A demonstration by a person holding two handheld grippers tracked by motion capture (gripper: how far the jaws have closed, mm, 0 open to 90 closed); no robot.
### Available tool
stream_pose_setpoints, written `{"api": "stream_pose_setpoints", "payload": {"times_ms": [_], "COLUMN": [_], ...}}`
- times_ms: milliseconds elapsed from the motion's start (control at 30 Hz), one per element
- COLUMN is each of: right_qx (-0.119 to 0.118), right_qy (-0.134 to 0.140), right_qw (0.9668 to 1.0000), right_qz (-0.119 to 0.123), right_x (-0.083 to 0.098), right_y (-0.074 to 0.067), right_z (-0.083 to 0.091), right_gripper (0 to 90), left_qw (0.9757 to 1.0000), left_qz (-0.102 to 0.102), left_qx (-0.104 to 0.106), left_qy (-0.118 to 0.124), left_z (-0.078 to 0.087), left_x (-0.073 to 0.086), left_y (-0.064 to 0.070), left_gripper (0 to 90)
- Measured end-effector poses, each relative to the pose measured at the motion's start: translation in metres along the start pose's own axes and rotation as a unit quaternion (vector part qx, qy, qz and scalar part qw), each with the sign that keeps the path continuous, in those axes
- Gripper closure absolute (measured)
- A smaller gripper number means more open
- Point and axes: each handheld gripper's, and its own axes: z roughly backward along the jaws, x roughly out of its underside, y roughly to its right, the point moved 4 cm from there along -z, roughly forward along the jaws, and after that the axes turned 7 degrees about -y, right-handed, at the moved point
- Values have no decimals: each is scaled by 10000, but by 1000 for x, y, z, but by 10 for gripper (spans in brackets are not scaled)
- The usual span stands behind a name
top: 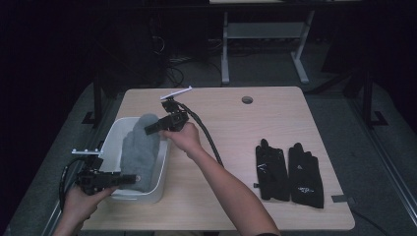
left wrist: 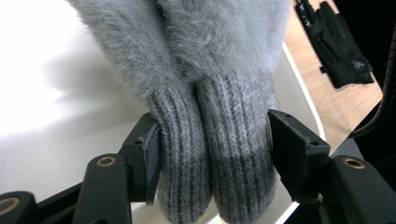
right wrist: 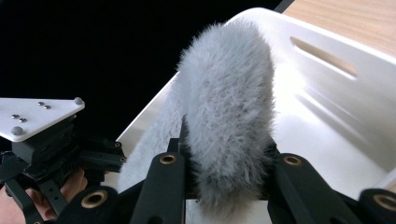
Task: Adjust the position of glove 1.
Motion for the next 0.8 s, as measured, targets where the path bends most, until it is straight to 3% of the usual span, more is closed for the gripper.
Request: {"api": "stream_pose_setpoints", "payload": {"times_ms": [67, 300, 400, 700, 800], "right_qx": [-29, -33, -38, 107, 117], "right_qy": [-41, -84, -127, -493, -491], "right_qw": [10000, 10000, 9999, 9987, 9987], "right_qz": [-47, -36, -33, 44, 93], "right_x": [3, 6, 6, 11, 9], "right_y": [1, 4, 4, 8, 7], "right_z": [-4, -8, -10, -31, -38], "right_gripper": [731, 733, 734, 739, 738], "left_qw": [9999, 9998, 9995, 9995, 9996], "left_qz": [22, 123, 157, 151, 131], "left_qx": [-12, -95, -239, -275, -249], "left_qy": [-121, -154, -99, 6, 63], "left_z": [-1, -1, 1, 9, 9], "left_x": [2, 1, 2, 3, 3], "left_y": [-1, -2, -4, -6, -6], "left_gripper": [379, 341, 321, 320, 320]}}
